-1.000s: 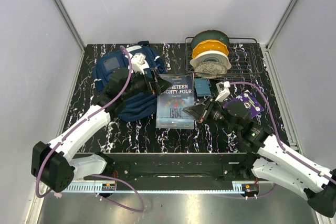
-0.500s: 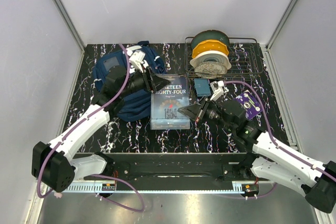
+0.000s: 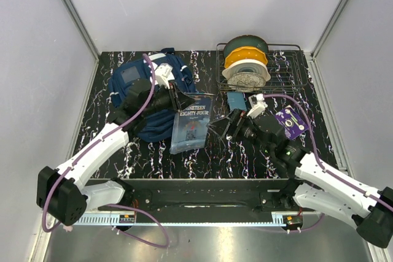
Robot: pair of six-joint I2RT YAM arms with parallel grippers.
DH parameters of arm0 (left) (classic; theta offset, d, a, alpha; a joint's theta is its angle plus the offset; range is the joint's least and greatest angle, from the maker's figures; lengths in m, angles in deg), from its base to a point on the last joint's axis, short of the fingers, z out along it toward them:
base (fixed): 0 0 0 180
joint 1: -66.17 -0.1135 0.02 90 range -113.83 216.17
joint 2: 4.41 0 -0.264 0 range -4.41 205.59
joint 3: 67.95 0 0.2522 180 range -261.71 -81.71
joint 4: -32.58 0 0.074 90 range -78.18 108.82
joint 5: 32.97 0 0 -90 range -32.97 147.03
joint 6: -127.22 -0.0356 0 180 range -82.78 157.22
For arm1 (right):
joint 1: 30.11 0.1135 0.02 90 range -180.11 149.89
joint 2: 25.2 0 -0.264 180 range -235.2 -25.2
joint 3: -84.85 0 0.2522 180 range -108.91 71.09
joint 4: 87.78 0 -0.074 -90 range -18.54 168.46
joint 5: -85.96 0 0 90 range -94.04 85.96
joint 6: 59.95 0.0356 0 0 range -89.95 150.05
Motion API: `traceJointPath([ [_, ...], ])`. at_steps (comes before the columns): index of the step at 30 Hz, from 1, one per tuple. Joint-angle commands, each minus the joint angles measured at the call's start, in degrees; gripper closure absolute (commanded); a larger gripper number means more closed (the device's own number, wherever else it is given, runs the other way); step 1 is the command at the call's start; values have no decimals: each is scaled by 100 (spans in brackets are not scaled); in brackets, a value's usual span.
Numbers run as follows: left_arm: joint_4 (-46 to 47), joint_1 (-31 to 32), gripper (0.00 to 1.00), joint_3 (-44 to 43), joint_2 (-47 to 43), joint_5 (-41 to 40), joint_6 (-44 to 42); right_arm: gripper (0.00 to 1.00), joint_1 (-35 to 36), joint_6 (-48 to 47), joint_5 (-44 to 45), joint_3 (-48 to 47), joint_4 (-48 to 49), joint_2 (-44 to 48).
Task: Pack the student bag
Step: Pick up the book from the center of the board.
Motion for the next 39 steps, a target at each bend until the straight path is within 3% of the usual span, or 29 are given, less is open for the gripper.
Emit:
traceJointPath([
  [1, -491, -249, 100, -347, -321, -1206, -143, 0, -23, 48, 1026, -426, -511, 324],
  [3, -711, -512, 100, -400, -322, -1419, 146, 0, -14, 109, 1081, -549, -881, 272],
  [8, -220, -864, 100, -234, -339, -1332, 631, 0, -23, 460, 388, -576, -892, -123],
  [15, 849, -891, 100, -322, -331, -1201, 930, 0, -23, 1725, -685, 207, 1689, -1061],
  [19, 1370, -891, 100, -313, -313, -981, 1009, 0, -31, 2139, -1273, 13, 2323, -1880],
  [24, 1827, -900, 100, -190, -339, -796, 1211, 0, -40, 2973, -1450, 189, 4272, -3012],
  [27, 1933, -908, 100, -111, -357, -744, 1290, 0, -40, 3176, -1573, 84, 4907, -3558],
  [39, 2109, -917, 100, 100, -533, -726, 1607, 0, -40, 3195, -423, 373, 7429, -4869],
])
